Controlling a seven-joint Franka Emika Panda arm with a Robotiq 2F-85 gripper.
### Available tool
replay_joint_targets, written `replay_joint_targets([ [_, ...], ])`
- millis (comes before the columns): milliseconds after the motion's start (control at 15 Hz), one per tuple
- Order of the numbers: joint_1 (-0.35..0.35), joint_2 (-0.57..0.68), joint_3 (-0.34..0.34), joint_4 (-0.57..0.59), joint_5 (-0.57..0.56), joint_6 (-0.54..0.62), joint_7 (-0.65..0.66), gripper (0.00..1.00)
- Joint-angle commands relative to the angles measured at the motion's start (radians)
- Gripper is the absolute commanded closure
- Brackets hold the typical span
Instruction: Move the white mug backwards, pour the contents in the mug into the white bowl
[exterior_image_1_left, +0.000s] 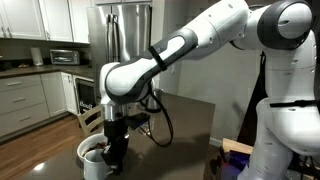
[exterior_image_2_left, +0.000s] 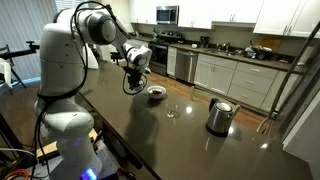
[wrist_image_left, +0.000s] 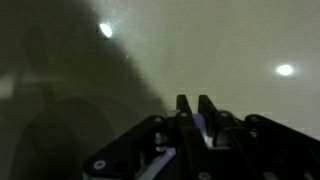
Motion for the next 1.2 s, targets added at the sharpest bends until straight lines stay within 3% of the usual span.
replay_joint_targets([
  [0, -0.037, 0.005, 0.013, 0.043, 0.064, -0.012, -0.041, 0.92],
  [533, -0.079, 0.048, 0.019, 0.112, 0.224, -0.009, -0.116, 0.92],
  [1133, -0.131, 0.046, 0.006, 0.074, 0.409, 0.000, -0.213, 0.92],
])
